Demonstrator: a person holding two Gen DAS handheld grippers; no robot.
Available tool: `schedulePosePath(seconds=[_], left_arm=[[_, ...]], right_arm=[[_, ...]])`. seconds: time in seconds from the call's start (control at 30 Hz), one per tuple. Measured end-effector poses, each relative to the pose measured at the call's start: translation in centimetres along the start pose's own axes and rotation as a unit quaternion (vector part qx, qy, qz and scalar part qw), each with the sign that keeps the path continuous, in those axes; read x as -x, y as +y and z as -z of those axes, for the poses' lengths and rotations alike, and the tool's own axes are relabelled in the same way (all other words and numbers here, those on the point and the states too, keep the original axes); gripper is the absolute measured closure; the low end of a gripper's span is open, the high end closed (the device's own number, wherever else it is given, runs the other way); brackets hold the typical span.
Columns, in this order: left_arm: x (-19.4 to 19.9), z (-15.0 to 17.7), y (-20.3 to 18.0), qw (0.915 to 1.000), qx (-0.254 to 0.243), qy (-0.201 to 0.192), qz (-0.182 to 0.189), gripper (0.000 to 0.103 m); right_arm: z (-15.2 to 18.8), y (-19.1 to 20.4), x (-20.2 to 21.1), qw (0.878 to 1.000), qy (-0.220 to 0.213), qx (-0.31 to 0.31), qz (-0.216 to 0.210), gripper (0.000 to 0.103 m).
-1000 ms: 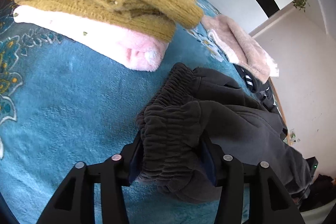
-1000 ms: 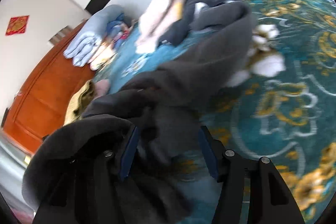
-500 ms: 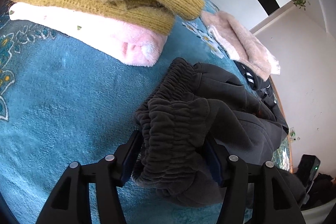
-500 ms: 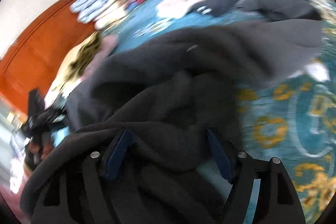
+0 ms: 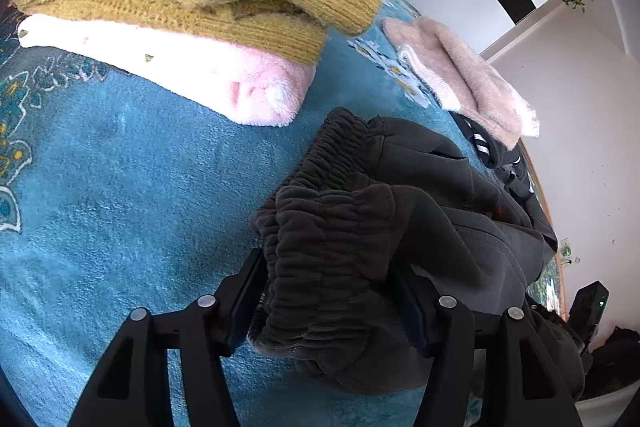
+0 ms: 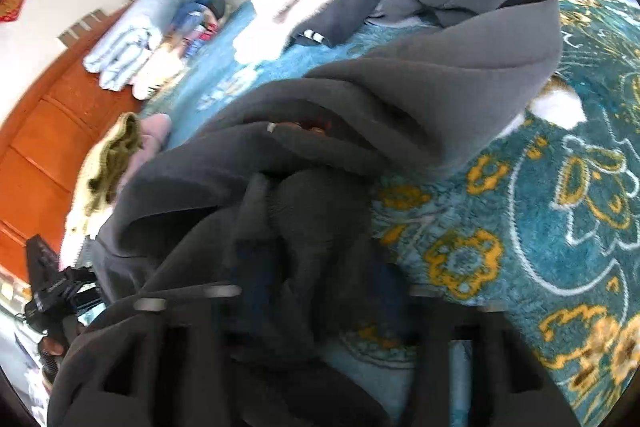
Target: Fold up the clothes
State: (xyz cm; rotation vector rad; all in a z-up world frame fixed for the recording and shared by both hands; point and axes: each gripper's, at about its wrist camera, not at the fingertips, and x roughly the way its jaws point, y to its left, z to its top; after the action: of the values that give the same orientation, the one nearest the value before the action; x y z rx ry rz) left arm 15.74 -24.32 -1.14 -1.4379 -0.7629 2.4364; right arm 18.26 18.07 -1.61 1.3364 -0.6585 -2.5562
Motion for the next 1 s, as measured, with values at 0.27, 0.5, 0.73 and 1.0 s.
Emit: schedulePosePath(seconds=[0.27, 0.5, 0.73, 1.0], left_arm=[[0.2, -0.1, -0.3, 1.0000, 0.000, -0.002, -0.001, 0.038], [0.0, -0.4, -0.7, 1.0000, 0.000, -0.002, 0.003, 0.038], [-0.2, -0.9, -1.1, 1.0000, 0.003, -0.003, -0.003, 0.038], [-0.5, -1.4, -1.5, 0.9999, 0.002, 0.001, -0.016, 0.038]], right_arm=[[-2.7, -3.1, 8.2, 0.994, -0.104, -0.018, 0.012, 0.092], [-7.7, -13.3, 20.7, 0.954, -0.228, -0.087, 0.175, 0.092], [-8.6, -23.6, 22.1, 0.929, -0.206, -0.193, 0.239, 0.103], [-4.6, -24.6, 20.1, 0.951, -0.183, -0.191, 0.162, 0.103]])
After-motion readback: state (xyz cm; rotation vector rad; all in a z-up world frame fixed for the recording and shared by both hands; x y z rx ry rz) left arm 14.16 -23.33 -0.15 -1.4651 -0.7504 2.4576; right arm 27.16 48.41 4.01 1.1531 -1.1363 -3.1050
